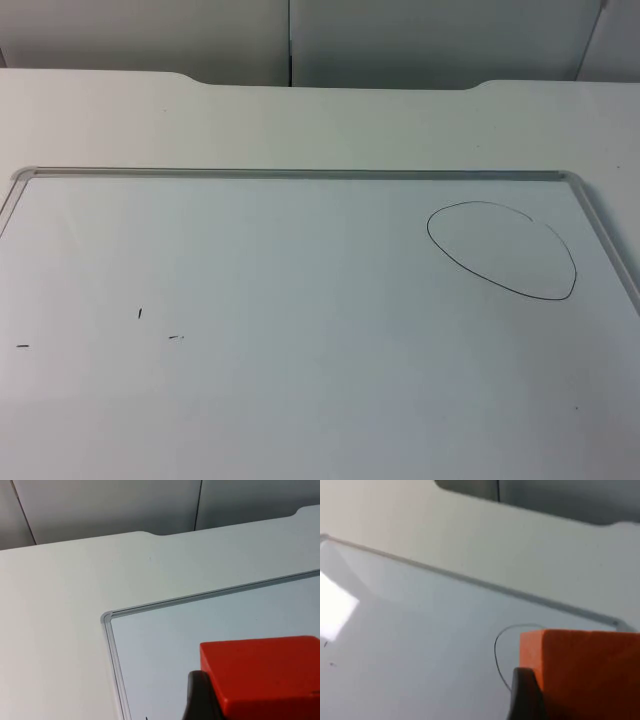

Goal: Pick up one cube with the left hand and another cube with the right hand. First place the cube in the right hand at the target position, then stack the cube in the left hand on top.

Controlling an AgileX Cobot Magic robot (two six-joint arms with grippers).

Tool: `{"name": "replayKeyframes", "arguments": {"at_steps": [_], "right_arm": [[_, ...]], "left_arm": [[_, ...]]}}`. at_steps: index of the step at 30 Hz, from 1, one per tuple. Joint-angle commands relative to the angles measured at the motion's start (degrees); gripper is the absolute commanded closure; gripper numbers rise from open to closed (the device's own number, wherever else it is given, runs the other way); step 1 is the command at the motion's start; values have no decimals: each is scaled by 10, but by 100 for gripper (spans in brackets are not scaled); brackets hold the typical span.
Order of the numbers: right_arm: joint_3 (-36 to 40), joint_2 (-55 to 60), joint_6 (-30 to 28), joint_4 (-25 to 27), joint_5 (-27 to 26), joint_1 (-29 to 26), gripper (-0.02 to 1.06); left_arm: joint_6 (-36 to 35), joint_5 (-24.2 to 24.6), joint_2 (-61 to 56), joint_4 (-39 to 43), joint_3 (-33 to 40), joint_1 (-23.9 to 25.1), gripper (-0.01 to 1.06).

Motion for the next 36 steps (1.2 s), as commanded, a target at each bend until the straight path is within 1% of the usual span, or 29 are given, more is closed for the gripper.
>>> {"name": "replayKeyframes", "arguments": {"at_steps": [1,2,4,5,8,12,13,15,16,17,19,26,27,36], "right_arm": [[2,28,-29,24,10,-17,105],[2,57,-13,-1,8,-19,105],[2,99,4,-16,-8,-19,105],[2,99,4,-16,-8,-19,105],[2,157,18,-16,-27,-19,105],[2,216,22,-19,-49,-1,105],[2,236,35,-30,-59,8,105],[2,270,74,-82,-87,34,105],[2,270,74,-82,-87,34,105],[2,287,103,-114,-103,48,105],[2,318,136,-148,-127,70,105],[1,396,139,-147,-162,76,105],[1,396,139,-147,-162,76,105],[0,445,142,-148,-220,76,105]], "left_arm": [[-3,-14,-4,-6,1,-3,105],[-3,-14,-4,-8,1,-3,105],[-3,-14,-4,-9,1,-3,105],[-3,-14,-4,-9,1,-3,105],[-3,-14,-4,-9,1,-3,105],[-3,-15,-4,-9,1,-3,105],[-3,-15,-2,-9,1,-3,105],[-7,-15,-2,-9,1,-3,105],[-7,-15,-2,-9,1,-3,105],[-8,-15,-2,-9,1,-3,105],[-8,-15,-2,-11,1,-3,105],[-11,-15,-2,-18,1,-3,105],[-11,-15,-2,-18,1,-3,105],[-12,-15,-2,-31,1,-3,105]]}}
